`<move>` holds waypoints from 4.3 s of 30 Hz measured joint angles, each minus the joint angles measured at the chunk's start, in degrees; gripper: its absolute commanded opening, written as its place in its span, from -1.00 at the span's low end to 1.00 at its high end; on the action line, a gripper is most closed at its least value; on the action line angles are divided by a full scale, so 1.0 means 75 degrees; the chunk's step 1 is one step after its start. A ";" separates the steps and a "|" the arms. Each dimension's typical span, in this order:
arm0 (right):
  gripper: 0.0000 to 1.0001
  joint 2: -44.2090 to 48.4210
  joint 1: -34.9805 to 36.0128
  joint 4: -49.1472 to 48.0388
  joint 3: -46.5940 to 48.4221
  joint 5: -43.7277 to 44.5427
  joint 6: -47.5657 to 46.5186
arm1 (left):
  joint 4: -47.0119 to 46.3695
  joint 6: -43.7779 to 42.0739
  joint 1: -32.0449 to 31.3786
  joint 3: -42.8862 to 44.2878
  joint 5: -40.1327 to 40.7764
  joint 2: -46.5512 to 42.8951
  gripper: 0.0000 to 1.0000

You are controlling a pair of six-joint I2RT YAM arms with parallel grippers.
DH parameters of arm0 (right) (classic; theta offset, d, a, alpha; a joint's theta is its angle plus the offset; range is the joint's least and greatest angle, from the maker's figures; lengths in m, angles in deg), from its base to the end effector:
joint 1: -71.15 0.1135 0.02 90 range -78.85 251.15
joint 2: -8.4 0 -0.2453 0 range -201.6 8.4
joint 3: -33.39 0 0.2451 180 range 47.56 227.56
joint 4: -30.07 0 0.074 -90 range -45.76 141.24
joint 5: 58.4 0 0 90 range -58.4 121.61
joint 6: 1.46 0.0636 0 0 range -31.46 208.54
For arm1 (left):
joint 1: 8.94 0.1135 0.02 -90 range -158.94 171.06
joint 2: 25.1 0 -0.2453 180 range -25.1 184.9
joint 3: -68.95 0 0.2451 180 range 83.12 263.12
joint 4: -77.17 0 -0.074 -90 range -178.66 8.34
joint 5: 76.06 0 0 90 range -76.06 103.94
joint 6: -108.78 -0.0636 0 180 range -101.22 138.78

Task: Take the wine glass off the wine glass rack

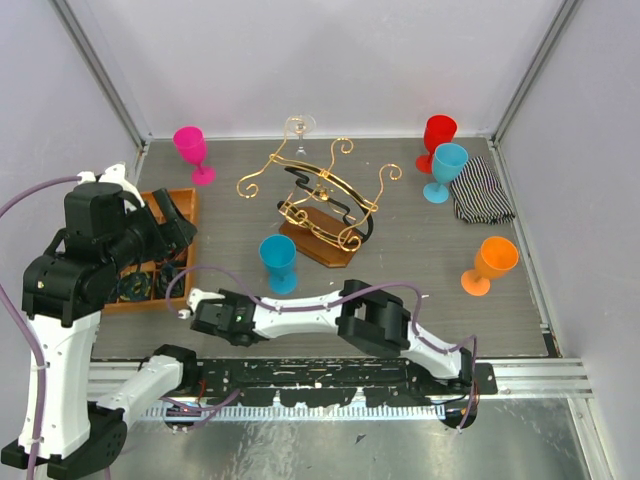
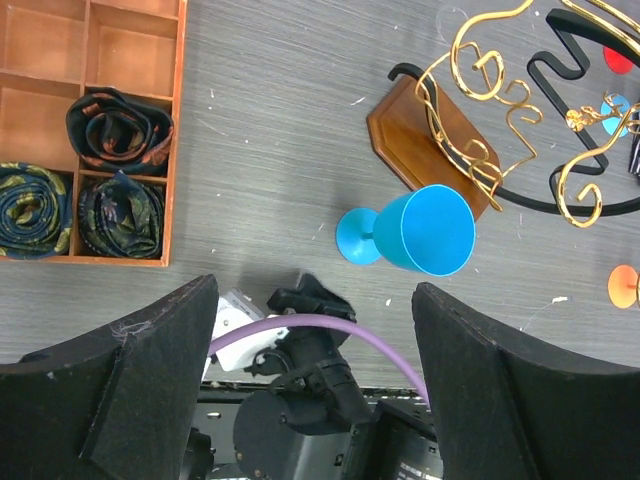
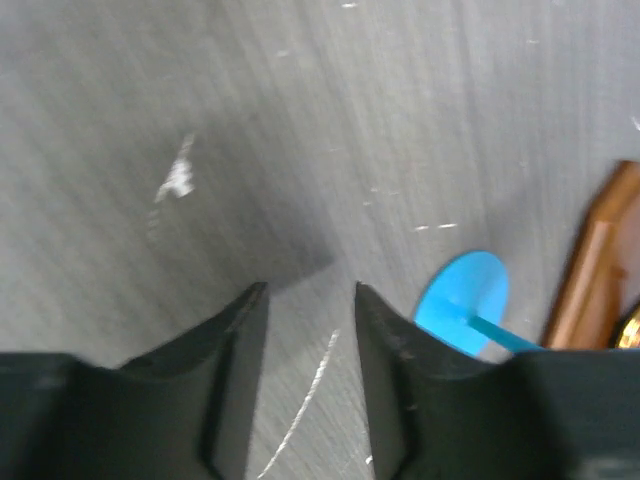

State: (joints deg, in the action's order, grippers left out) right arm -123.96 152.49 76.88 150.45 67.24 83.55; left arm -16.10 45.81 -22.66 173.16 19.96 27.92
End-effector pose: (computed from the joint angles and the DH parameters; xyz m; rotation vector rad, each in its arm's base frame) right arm 0.1090 0.4694 0.1190 -1.4880 1.8639 -0.2359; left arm 0.1354 -0.0262 0.4207 -0.3142 2.1791 -0.2858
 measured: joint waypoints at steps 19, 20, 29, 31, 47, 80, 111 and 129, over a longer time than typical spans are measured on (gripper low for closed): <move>-0.99 0.3471 0.0962 0.1102 -0.1151 -0.4747 0.1670 | 0.0140 -0.0259 0.0000 0.0455 0.0353 0.0309 0.92; -0.98 0.3818 0.0962 0.1119 -0.1014 -0.4913 0.1711 | 0.0140 -0.0259 0.0000 0.0455 0.0358 0.0309 0.92; -0.44 0.6875 -0.1128 0.1268 0.0781 -0.5697 0.2372 | -0.0323 -0.0154 0.0000 0.0268 -0.0035 0.0562 0.77; -0.21 0.7224 -0.1915 0.1399 0.1329 -0.5365 0.2500 | -0.0551 -0.0067 0.0000 0.0271 -0.0297 0.0886 0.66; 0.10 0.3430 -0.8262 0.1711 0.4132 -0.8105 0.4546 | -0.1883 0.0484 -0.0003 0.2294 -0.1690 0.3724 0.57; 0.02 0.0393 -0.8661 -0.0382 0.4846 -1.0337 0.6301 | -0.2602 0.0886 -0.0003 0.1431 -0.1988 0.3363 0.61; -0.98 0.0012 -0.8446 -0.1204 0.4680 -1.0544 0.6735 | -0.2640 0.0810 0.0146 0.0901 -0.2014 0.3232 0.65; -0.98 0.0006 -0.8338 -0.2591 0.4651 -1.0657 0.7723 | -0.2611 0.0749 0.0216 0.0819 -0.2022 0.3022 0.66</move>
State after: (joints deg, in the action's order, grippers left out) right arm -123.91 89.96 57.45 185.33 -12.69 141.47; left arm -35.69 51.42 -21.04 179.30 4.79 50.58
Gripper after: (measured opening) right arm 0.060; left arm 0.830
